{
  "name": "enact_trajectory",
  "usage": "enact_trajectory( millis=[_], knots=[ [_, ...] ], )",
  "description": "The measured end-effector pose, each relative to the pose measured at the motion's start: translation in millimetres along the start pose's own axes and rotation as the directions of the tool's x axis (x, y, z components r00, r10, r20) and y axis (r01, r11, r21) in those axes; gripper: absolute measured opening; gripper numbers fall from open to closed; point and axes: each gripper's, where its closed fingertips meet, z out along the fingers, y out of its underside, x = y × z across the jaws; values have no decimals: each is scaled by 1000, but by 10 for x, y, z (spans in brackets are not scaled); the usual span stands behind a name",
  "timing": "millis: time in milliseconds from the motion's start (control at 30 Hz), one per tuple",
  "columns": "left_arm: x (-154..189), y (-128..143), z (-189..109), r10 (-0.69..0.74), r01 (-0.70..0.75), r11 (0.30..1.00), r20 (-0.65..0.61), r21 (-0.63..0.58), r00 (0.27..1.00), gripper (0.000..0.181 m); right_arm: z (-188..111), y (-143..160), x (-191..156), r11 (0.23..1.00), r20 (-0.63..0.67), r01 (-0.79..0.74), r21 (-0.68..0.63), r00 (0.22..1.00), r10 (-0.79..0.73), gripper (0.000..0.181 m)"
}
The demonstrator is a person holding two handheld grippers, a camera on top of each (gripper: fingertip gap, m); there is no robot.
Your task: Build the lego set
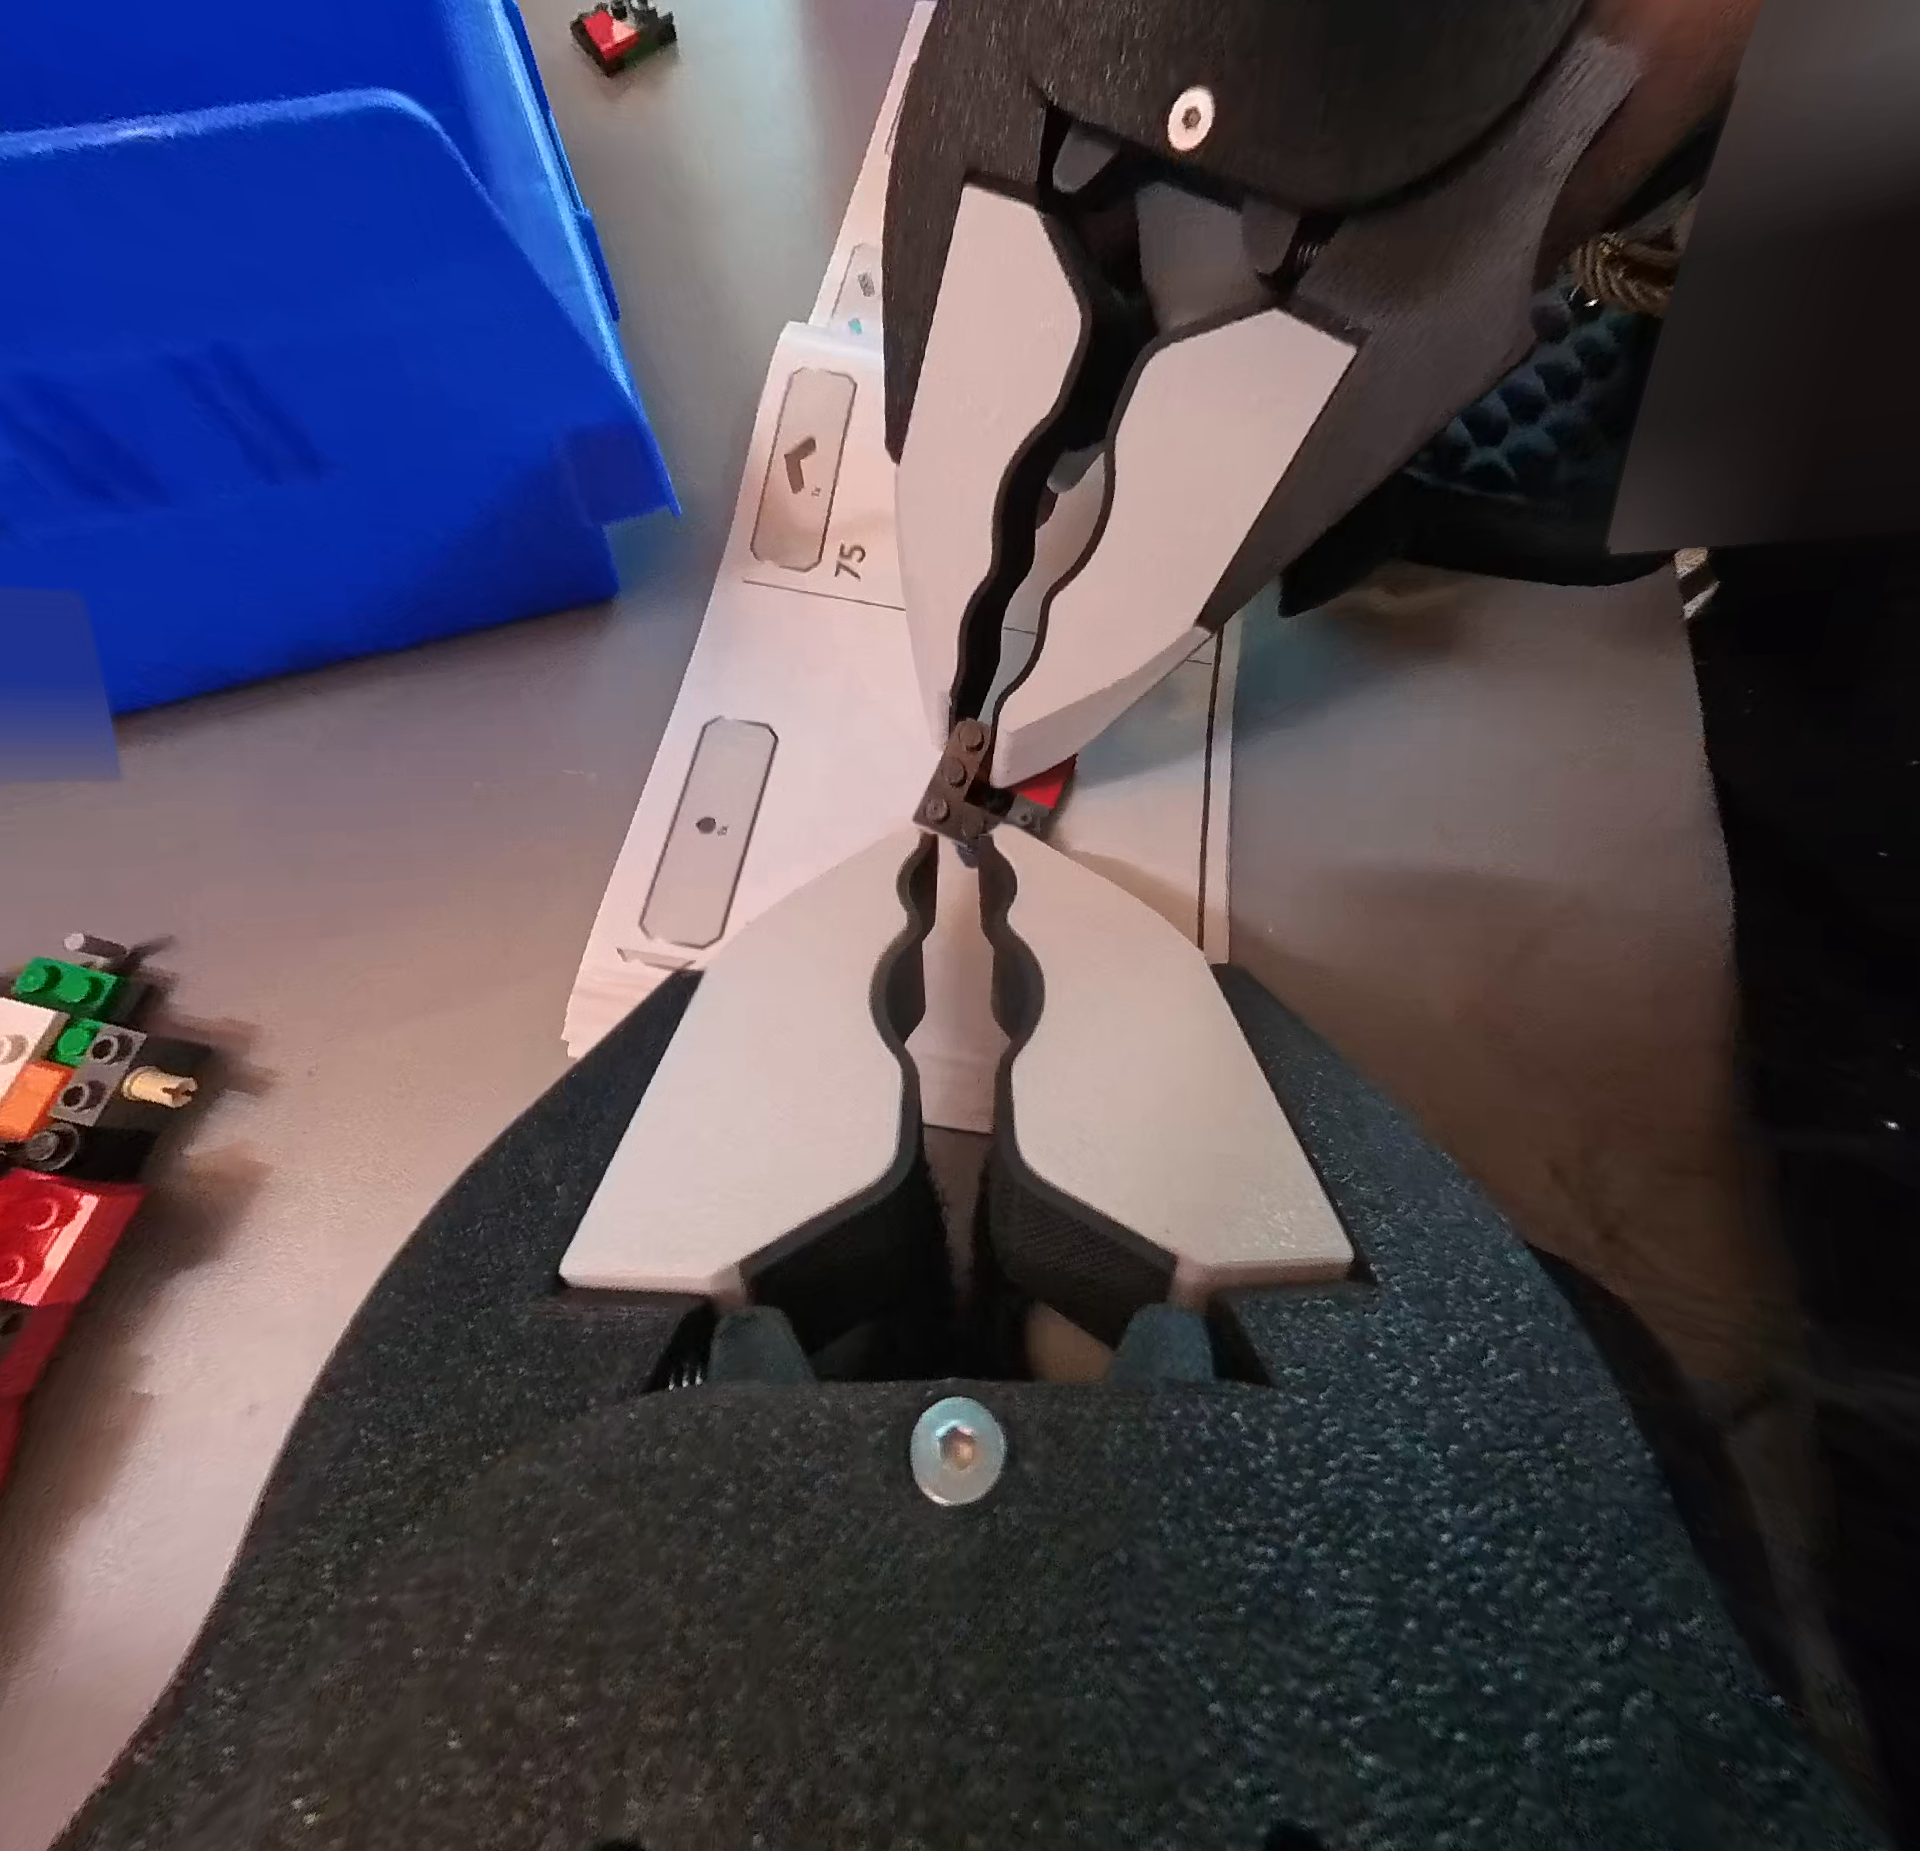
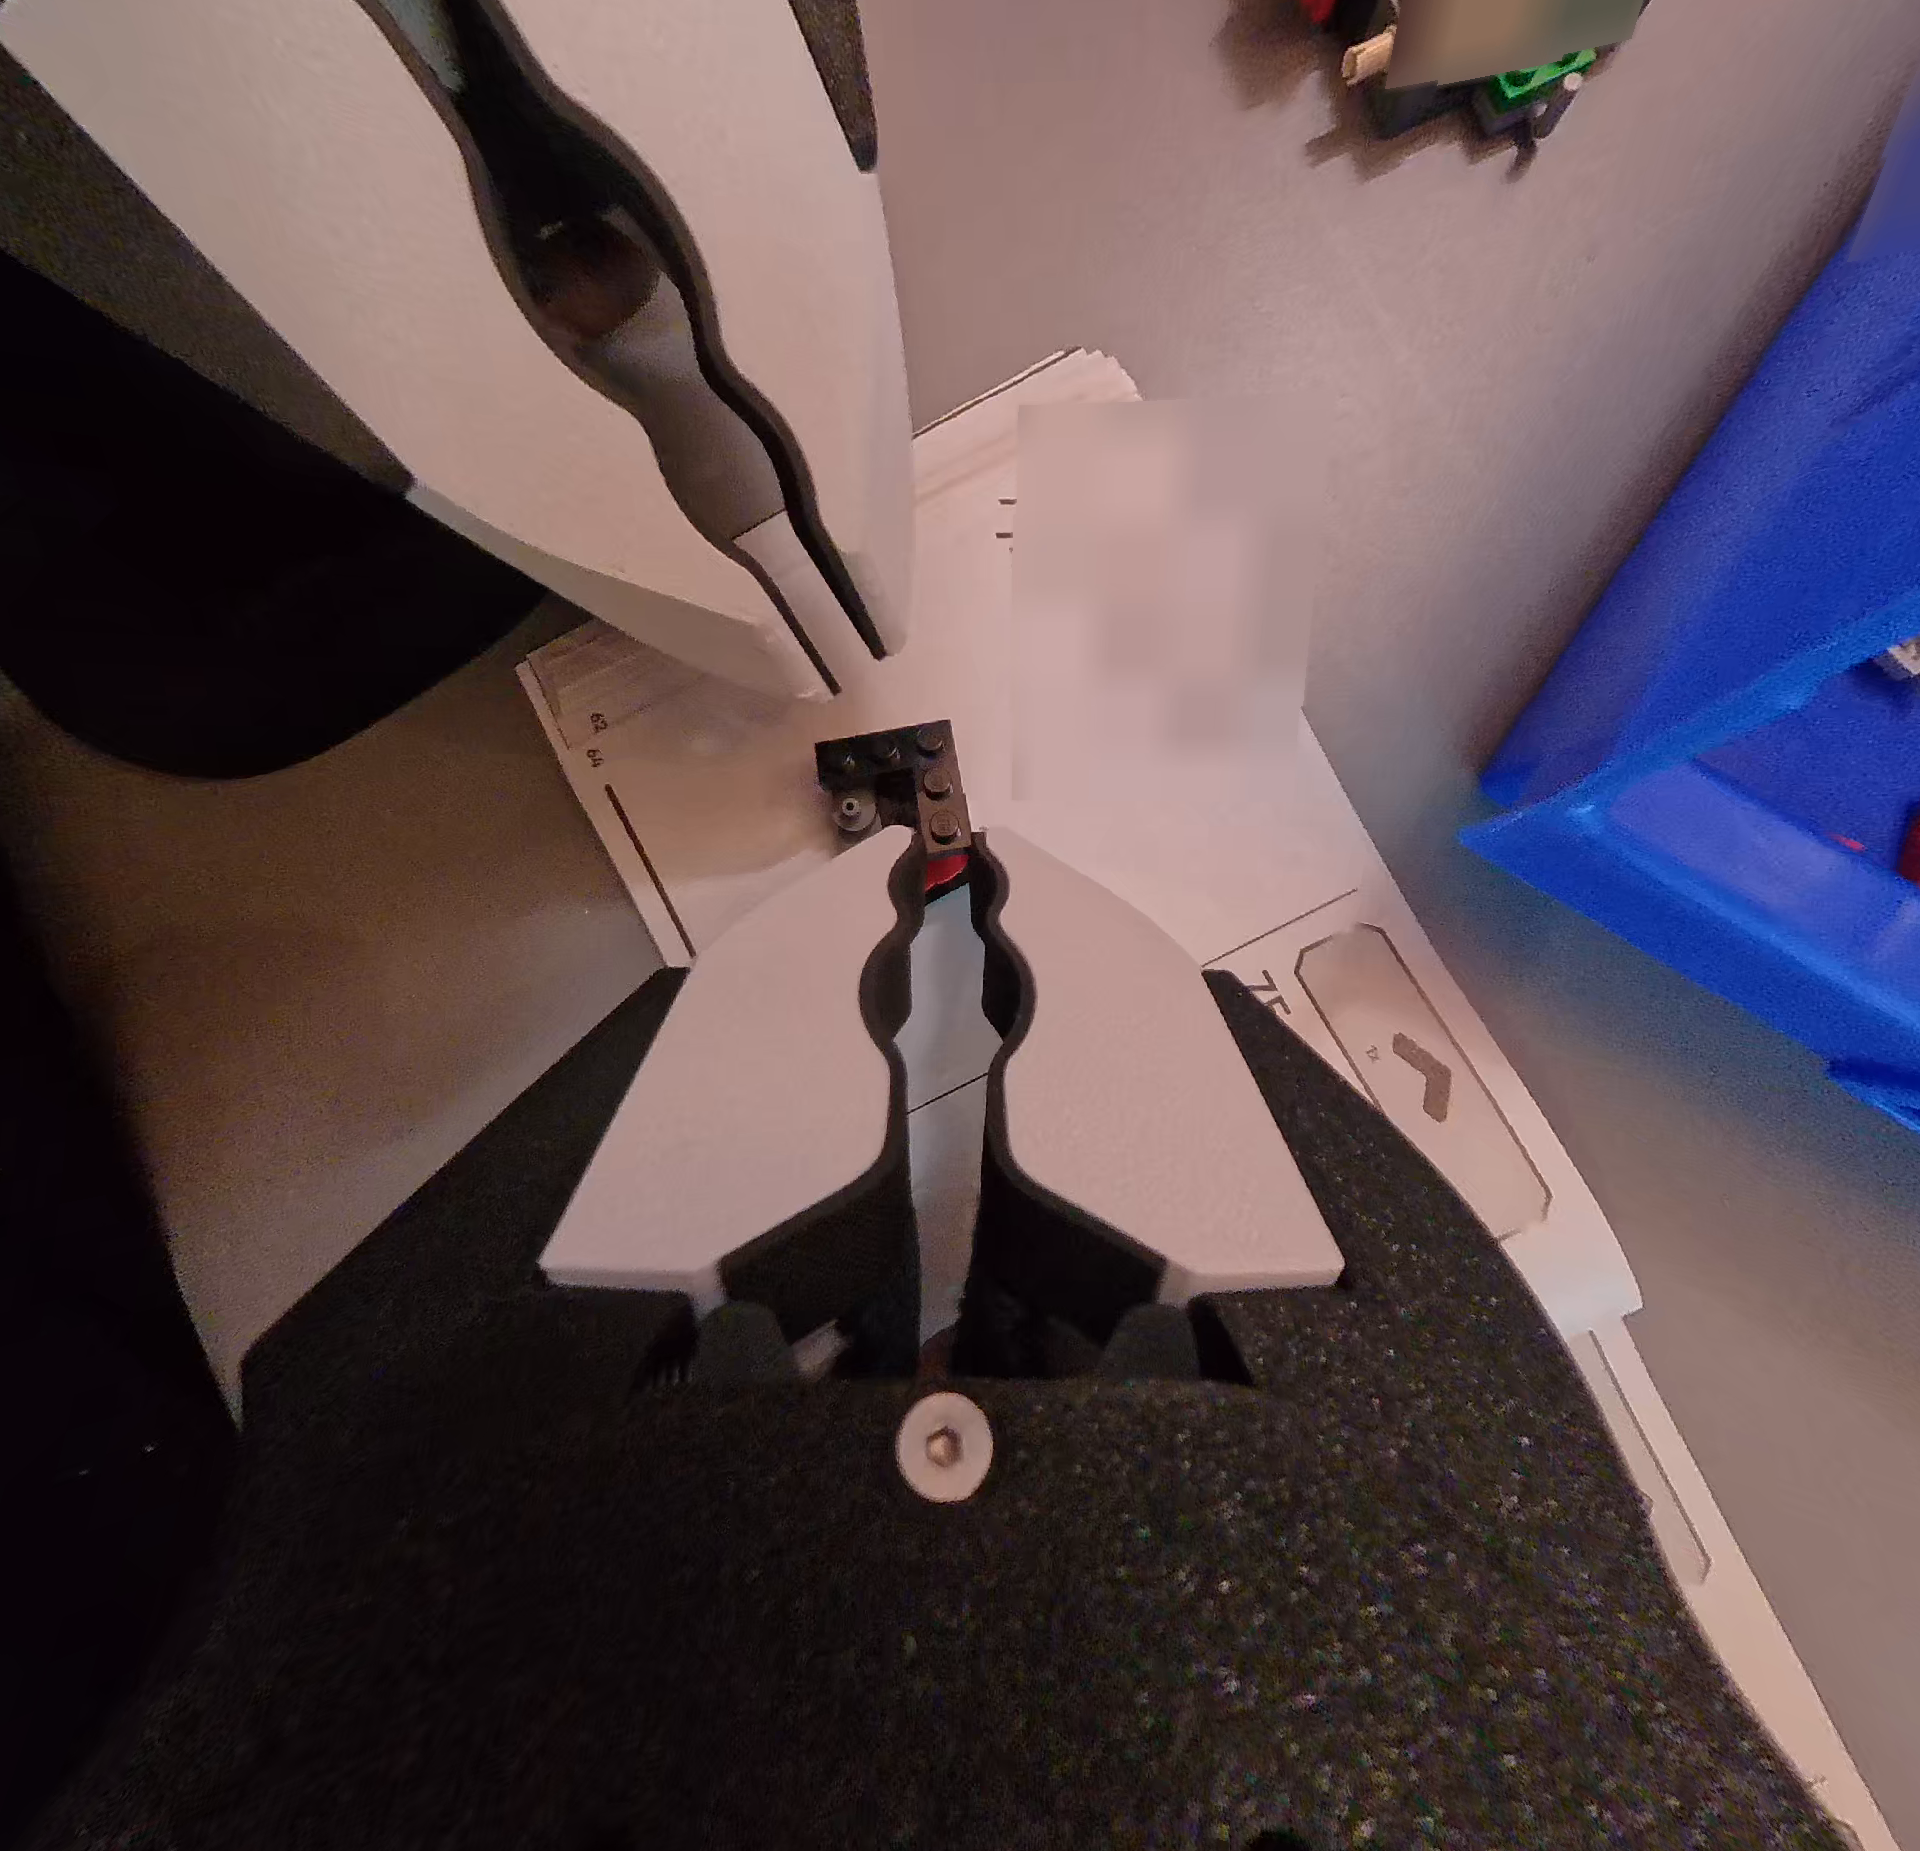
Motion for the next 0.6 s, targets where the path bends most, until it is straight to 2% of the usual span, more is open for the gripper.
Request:
enact_trajectory(
  millis=[100,167,233,333,467,600],
  knots=[
    [-6,0,12,12,-12,1000,9,-8,1000,6,-17,-8,-5,1000,7,1,10,1000,-1,8],
    [-83,-50,-33,27,-28,999,66,22,997,7,-109,-41,44,998,19,-27,49,999,26,8],
    [-128,-129,-110,21,-28,996,91,80,996,6,-295,-80,183,992,1,-66,107,998,66,8],
    [-114,-164,-150,-12,4,993,62,122,998,6,-604,-98,397,979,-41,-110,174,992,118,8],
    [-75,-105,-89,2,-6,997,47,82,999,6,-817,-67,554,976,-114,-103,189,985,127,8],
    [-39,-72,-47,19,-21,998,36,58,999,6,-784,-90,499,975,-85,-102,200,989,121,8]
  ],
)
